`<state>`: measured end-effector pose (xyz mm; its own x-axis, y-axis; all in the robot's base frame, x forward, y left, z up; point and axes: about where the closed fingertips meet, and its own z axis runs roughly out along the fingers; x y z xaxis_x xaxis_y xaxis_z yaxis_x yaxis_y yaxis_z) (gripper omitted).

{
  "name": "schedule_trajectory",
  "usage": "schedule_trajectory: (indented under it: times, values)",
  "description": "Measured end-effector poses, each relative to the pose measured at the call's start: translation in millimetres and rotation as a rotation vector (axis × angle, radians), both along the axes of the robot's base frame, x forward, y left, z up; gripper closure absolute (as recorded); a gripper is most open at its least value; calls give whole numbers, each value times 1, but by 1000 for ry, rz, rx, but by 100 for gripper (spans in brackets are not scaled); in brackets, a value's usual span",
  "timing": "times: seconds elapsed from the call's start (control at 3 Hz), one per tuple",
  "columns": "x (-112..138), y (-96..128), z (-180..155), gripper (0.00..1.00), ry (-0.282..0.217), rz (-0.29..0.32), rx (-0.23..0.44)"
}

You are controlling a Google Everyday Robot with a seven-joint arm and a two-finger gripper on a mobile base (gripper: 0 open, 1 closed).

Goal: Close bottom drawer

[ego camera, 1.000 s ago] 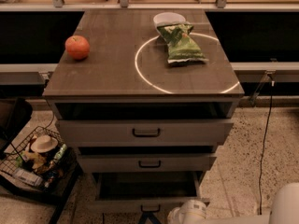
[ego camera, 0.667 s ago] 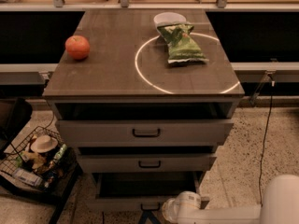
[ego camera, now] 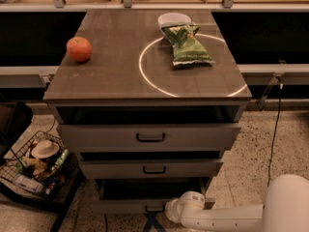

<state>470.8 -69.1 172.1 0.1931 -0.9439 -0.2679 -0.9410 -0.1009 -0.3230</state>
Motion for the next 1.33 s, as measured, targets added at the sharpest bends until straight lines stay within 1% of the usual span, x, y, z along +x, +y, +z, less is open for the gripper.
schedule_trajectory:
  times: [1.33]
  values:
    - [0,-1,0,100,0,0,0]
